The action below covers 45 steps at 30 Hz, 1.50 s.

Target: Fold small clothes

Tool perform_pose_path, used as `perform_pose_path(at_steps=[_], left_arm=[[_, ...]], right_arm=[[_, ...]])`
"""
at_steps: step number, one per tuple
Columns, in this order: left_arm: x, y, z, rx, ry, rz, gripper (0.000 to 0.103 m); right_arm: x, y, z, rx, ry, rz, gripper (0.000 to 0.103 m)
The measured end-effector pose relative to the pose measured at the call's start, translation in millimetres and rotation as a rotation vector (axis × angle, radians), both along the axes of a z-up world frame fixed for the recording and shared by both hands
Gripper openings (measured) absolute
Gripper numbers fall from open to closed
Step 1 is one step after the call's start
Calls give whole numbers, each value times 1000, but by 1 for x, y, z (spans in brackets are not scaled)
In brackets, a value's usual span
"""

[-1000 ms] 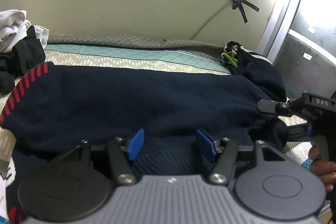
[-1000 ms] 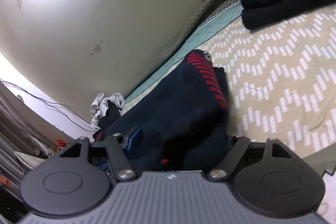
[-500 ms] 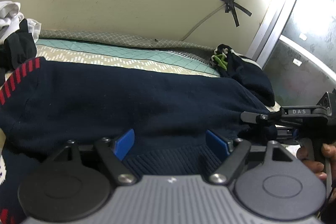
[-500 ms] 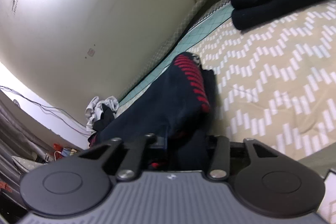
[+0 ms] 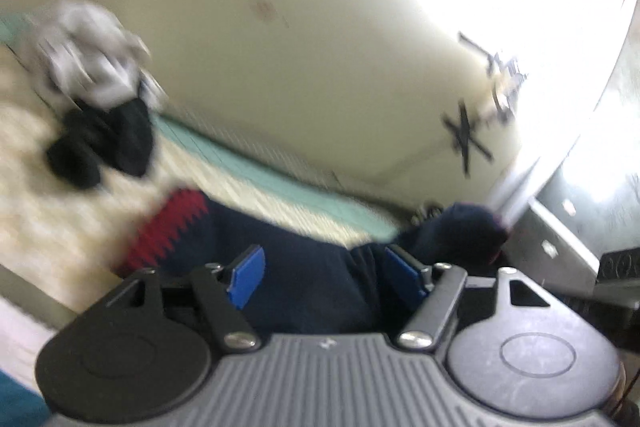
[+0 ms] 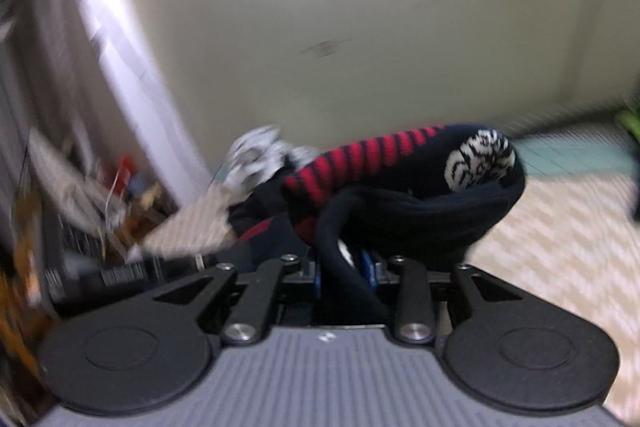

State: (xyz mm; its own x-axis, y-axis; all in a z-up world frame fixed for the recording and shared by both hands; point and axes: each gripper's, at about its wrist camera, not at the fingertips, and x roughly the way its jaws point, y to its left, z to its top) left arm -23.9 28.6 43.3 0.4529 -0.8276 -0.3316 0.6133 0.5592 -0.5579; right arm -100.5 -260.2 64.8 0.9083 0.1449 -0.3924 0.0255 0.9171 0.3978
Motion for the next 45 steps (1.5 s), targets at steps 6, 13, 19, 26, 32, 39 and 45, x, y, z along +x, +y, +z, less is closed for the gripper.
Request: perform_pose_path(at_steps=[6,13,19,26,32,39,45], left_arm=[[9,64,19,-33,-38,169,74],[17,63,9,22,-25,186,74],[11,41,2,72,-54,120,77],[-11,5,-18,270,-108,83,71],[-23,3,-33,405,-70,83,19],[-23,25,-31,396,-36,107,18],[-21,20,-20,445,-31,123,38]], right_arm=[[65,77,0,-144,50,204,27],[109,121,-42,-200,114,334,49],[52,79,-14,-37,20,424,60],[28,11,32,-24,-53,162,49],[112,34,32,-4,40,267,41],[169,68,4,-168,129,282,48],[151,70,-1,-215,66,254,51]])
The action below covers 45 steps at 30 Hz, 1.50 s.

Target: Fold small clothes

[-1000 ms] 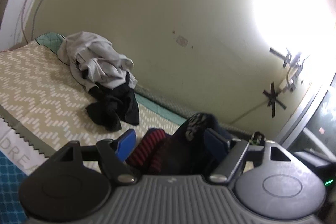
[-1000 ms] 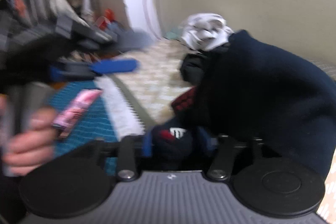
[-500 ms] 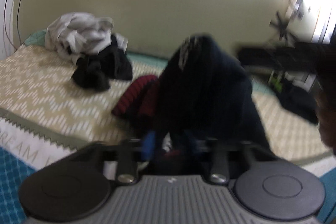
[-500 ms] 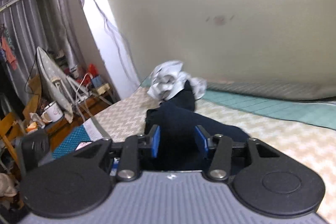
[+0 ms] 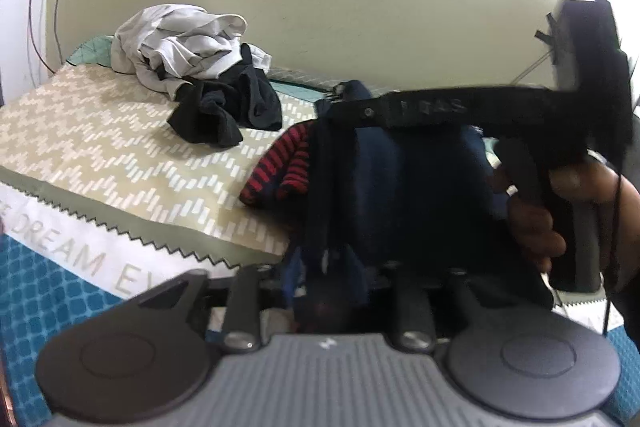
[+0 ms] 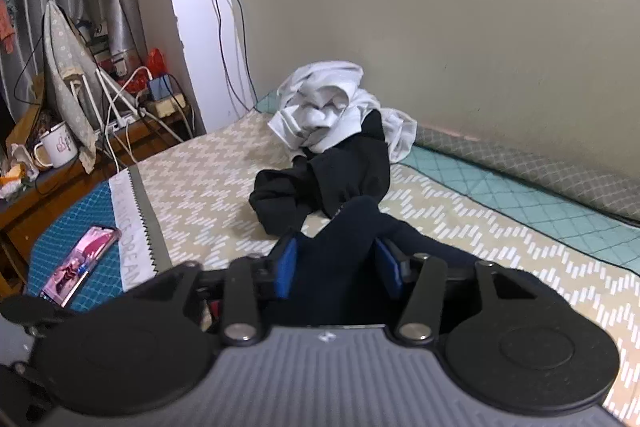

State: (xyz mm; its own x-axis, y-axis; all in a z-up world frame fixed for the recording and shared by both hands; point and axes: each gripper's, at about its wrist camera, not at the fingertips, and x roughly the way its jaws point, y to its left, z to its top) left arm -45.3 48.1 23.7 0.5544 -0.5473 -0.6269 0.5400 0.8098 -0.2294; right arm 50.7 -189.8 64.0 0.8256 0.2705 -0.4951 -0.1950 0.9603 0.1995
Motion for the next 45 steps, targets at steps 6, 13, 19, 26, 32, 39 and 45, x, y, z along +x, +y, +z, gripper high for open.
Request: perform_pose_path(at_steps=[6,13,19,26,32,39,45], left_arm=[[11,9,27,14,-18,54,75],[27,-13,23,10,-4,19,100],[42,-30,1,13,58,-7,103],[53,-36,-14,6,84,-1,103],[43,-50,-19,57,-13,-8,103],[43,-47,-19,47,-17,-8,103],[43,-46,-18,45,-15,-11,103]], right_arm=[[-58,-32,18,277,-142,-34,65],[-134,-80,-10,430,-111,-216,72],[-141,-90,-38,490,-7,-244,72],[-108,-78,-50,446,70,-223,73],[-101,-69,-51,423,53,-190,87],[-101,-67,-52,421,46,-182,89],[-102,-70,-53,437,43,-184,89]])
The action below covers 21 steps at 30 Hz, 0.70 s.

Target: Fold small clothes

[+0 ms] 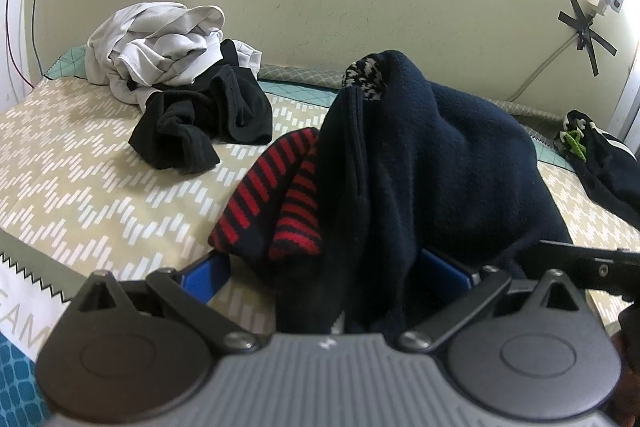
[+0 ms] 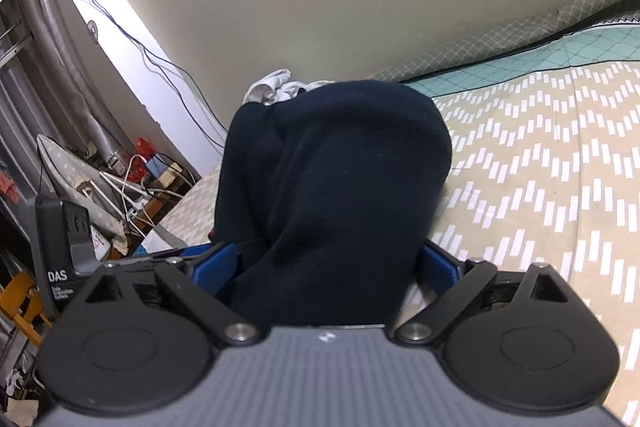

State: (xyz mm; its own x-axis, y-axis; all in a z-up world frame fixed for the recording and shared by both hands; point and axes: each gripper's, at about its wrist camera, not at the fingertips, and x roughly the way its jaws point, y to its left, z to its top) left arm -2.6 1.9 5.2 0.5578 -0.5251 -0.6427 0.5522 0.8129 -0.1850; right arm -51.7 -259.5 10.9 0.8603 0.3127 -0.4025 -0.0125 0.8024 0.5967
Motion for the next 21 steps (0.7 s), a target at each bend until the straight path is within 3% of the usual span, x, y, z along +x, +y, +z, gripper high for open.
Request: perform_pose_path(at_steps=[13,21], left_arm=[[0,0,0,0,2,-2,103],[0,0,0,0,2,-3,103]], right_arm=[[-1,-1,-1,2,-8,-5,89],[7,9,3,-77,14,-4,91]])
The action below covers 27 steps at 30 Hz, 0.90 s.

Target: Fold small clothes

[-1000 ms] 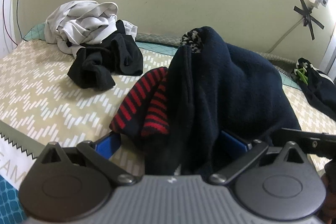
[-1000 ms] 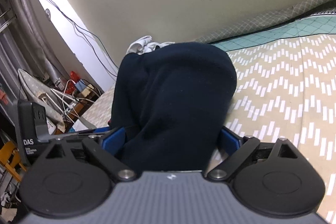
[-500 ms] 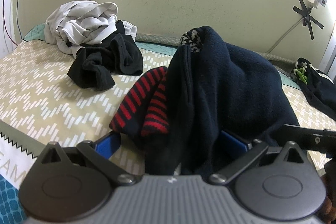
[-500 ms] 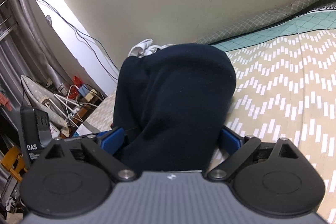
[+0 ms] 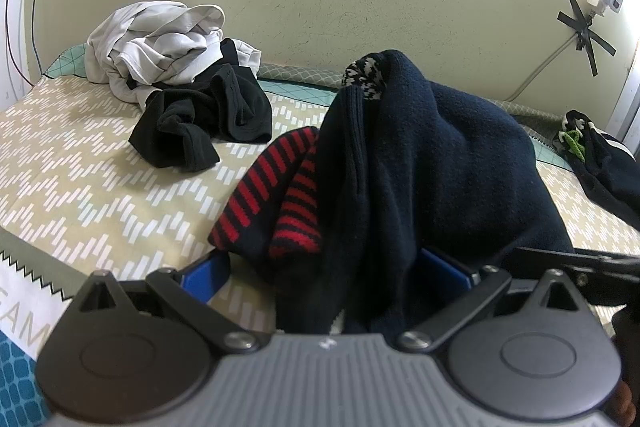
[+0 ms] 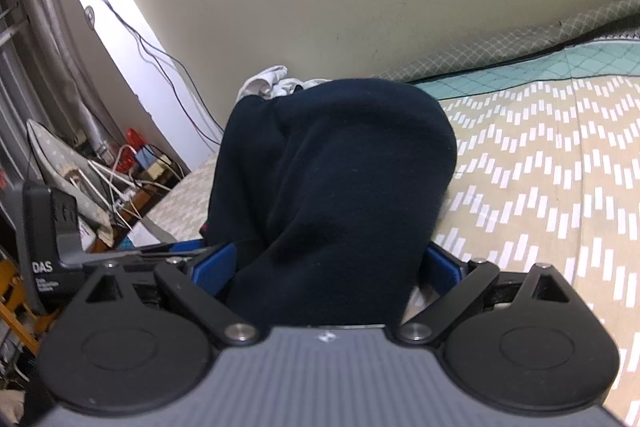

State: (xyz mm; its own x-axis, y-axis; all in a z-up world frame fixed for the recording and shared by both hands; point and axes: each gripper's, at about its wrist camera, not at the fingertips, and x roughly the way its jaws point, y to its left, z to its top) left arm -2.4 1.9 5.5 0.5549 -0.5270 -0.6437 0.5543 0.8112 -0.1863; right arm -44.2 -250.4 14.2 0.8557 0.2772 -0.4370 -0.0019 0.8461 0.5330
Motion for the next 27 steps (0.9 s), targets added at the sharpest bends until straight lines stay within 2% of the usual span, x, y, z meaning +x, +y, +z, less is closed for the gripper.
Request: perform_pose_path(at_steps=[6,27], left_arm=[[0,1,0,-2,3,0,103],[-1,1,0,-4,3,1,103]], right_arm=[[4,6,1,-13,7,-40,91],[2,6,1,-8,7,-33,91]])
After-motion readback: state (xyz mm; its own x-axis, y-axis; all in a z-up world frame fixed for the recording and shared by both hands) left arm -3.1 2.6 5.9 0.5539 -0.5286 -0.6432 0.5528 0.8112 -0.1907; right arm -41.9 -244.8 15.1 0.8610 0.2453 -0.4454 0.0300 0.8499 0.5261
